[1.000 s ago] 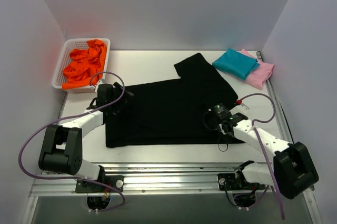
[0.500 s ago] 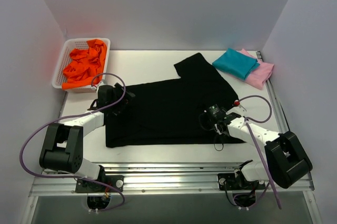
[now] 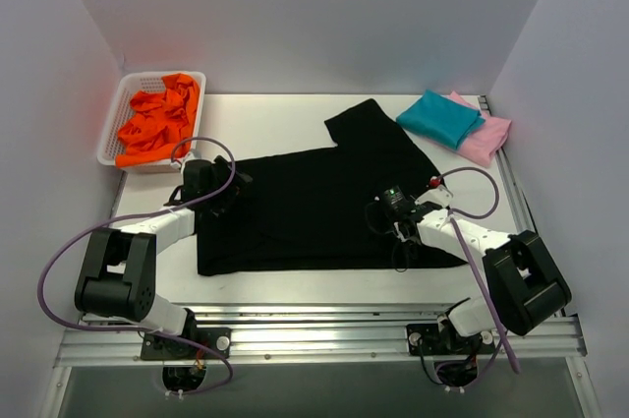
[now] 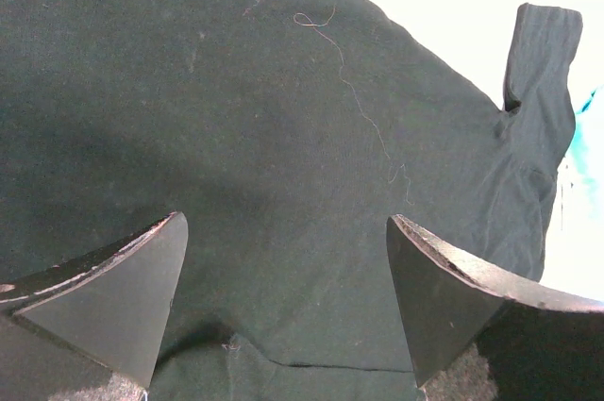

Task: Fold and stack the t-shirts
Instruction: Fold the tshirt

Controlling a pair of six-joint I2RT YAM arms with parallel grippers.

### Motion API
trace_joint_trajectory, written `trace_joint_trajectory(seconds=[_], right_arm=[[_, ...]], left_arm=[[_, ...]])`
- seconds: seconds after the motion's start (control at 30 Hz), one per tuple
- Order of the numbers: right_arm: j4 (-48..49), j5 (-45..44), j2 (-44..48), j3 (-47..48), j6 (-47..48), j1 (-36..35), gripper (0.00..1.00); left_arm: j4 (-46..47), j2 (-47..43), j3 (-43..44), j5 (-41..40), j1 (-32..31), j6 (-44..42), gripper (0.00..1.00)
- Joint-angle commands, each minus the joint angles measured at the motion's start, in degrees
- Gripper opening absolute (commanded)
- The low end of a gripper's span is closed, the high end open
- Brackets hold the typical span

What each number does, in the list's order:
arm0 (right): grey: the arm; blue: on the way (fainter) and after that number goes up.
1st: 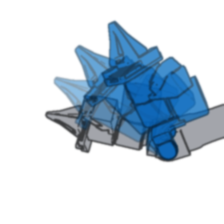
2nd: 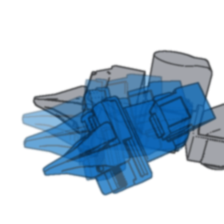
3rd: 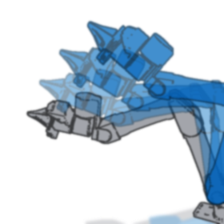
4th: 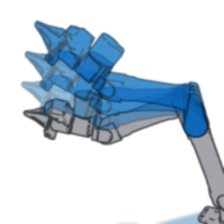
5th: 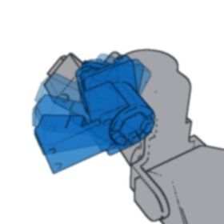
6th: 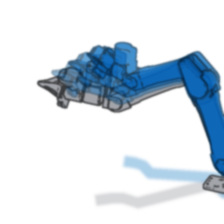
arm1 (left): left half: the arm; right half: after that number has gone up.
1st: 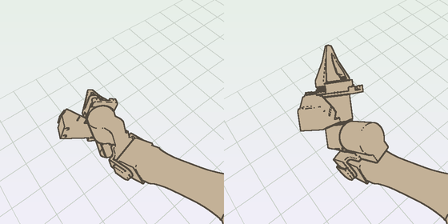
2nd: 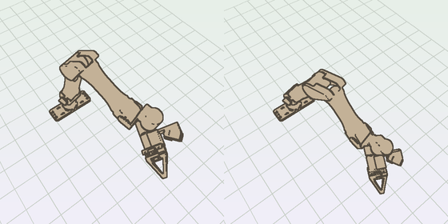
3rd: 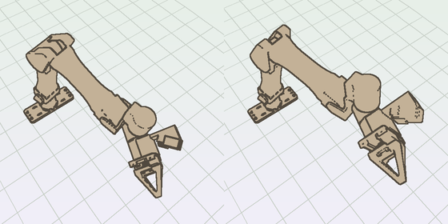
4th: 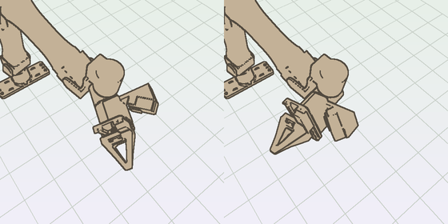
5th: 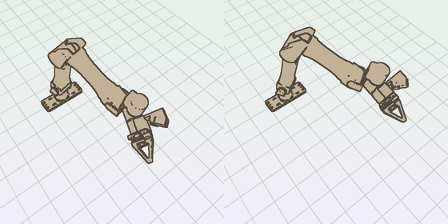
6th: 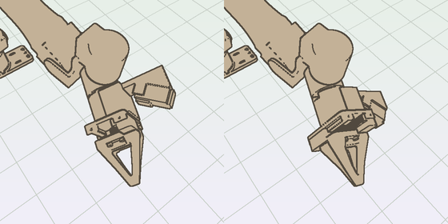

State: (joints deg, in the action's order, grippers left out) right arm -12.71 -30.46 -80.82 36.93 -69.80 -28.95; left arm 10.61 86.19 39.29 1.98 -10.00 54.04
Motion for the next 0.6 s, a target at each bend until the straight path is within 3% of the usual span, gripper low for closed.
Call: trace_joint_trajectory(seconds=[0.0, 0.2, 0.57], right_arm=[[-0.74, -3.82, -0.13, 2.53, 0.80, 0.03, 0.23], [-1.00, -4.61, -0.31, 3.59, 2.21, 0.21, 0.01], [-1.62, -6.46, -0.57, 5.17, 4.14, 6.44, 0.00]], left_arm=[[3.27, 0.64, 0.18, -0.66, 0.42, -1.04, 0.95], [3.54, 1.87, 0.61, -0.66, 0.42, -1.13, 0.95], [4.07, 3.37, 0.88, -0.48, 0.42, -1.31, 0.95]])
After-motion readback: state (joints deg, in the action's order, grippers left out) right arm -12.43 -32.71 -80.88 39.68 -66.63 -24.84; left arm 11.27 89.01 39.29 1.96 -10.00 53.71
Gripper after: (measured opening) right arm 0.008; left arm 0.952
